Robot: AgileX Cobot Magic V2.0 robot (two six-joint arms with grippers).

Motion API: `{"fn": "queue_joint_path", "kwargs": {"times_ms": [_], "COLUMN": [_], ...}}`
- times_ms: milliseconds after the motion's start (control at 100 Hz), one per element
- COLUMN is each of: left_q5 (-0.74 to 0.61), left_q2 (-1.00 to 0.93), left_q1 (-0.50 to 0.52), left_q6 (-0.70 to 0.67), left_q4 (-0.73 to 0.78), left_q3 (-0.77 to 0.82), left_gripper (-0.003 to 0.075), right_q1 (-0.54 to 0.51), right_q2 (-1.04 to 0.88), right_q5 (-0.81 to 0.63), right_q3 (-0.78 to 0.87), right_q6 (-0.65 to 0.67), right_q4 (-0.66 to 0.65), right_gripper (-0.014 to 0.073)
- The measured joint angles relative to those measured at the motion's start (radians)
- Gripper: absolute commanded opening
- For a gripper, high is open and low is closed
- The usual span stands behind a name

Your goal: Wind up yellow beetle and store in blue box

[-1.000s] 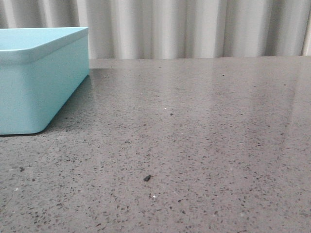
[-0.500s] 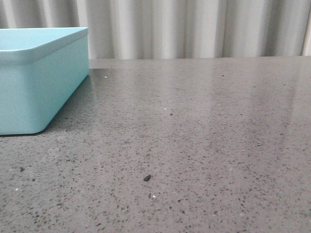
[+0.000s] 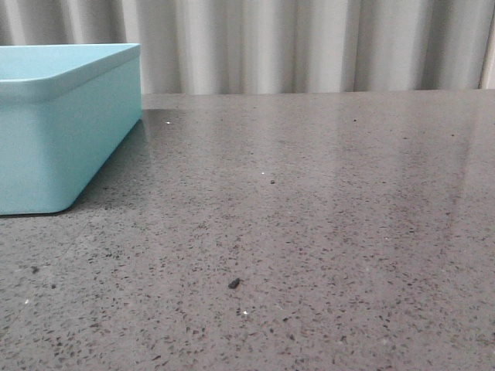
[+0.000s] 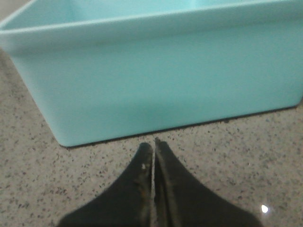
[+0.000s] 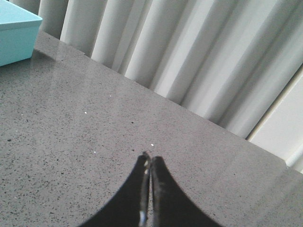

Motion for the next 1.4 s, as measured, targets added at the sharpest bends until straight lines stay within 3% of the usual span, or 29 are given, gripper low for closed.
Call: {"fn": "queue_joint_path", "kwargs": {"times_ms": [1400], "left_q5": [0.044], "left_q2": [-0.051], "left_q1": [0.000], "left_q6": [-0.002], "left_q4": [0.004], "left_q3": [0.000], "left_gripper": [-0.0021], "right_q1": [0.000], "right_q2": [-0.018], "right_q5": [-0.019], "right_q3": [0.000], "right_q6": [0.000], "right_q4": [0.058], "right_gripper": [-0.0041]}}
